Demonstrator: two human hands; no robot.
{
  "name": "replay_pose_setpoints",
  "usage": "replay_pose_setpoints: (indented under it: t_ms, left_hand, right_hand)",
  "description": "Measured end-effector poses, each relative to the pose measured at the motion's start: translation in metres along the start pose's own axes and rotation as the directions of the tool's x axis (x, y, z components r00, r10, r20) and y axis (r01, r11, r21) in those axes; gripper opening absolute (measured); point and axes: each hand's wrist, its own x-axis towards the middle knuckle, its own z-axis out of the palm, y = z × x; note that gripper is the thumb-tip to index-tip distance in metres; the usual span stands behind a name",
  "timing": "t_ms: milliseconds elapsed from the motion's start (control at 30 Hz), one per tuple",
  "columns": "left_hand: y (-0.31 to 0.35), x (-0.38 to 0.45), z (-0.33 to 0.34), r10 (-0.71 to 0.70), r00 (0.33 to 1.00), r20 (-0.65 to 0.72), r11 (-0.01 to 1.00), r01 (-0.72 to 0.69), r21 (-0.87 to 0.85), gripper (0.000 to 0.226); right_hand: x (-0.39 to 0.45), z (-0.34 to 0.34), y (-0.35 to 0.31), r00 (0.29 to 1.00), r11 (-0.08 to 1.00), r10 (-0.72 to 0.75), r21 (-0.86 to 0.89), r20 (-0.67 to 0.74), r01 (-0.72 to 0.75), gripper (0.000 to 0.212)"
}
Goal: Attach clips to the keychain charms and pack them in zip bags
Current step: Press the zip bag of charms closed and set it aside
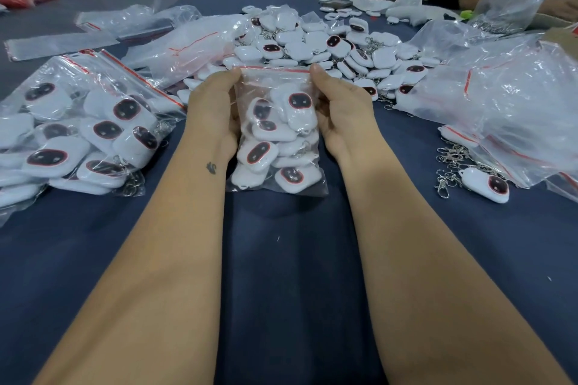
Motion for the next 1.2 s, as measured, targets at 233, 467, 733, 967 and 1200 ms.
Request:
replay_pose_setpoints:
  t_ms: [233,467,733,967,1200]
  left_hand:
    - [-0.0036,0.0012,0.0010,0.133,0.990,-0.041,0.991,-0.133,-0.005,0.022]
    - [-0.0014,-0.0002,0.0006,0.031,0.998,-0.052,0.996,-0.035,-0.076,0.013]
    - [-0.0029,-0.0023,0.0010,0.003,1.000,-0.014,0.998,-0.004,-0.067,0.012]
    - [-0.0038,0.0033,-0.0001,0.074,0.996,-0.043,0.997,-0.075,-0.017,0.025]
    - [-0.0044,0.0042,0.0003,0.050,0.998,-0.038,0.998,-0.051,-0.033,0.024]
  right_hand:
    - [-0.0029,0.0002,-0.0003,0.997,1.000,0.007,-0.028,-0.072,-0.009,0.023]
    - [-0.0053,0.0022,-0.0003,1.000,0.999,0.001,-0.046,-0.025,-0.002,0.014]
    - [-0.0052,0.0031,-0.0025,0.987,0.961,-0.157,-0.236,-0.040,0.143,0.027]
    - [-0.0024,0.0036,0.0009,0.990,0.949,-0.144,-0.284,-0.002,0.138,0.028]
    - [-0.0018,0.0048,0.0055,0.995,0.956,-0.082,-0.278,0.053,0.093,0.021]
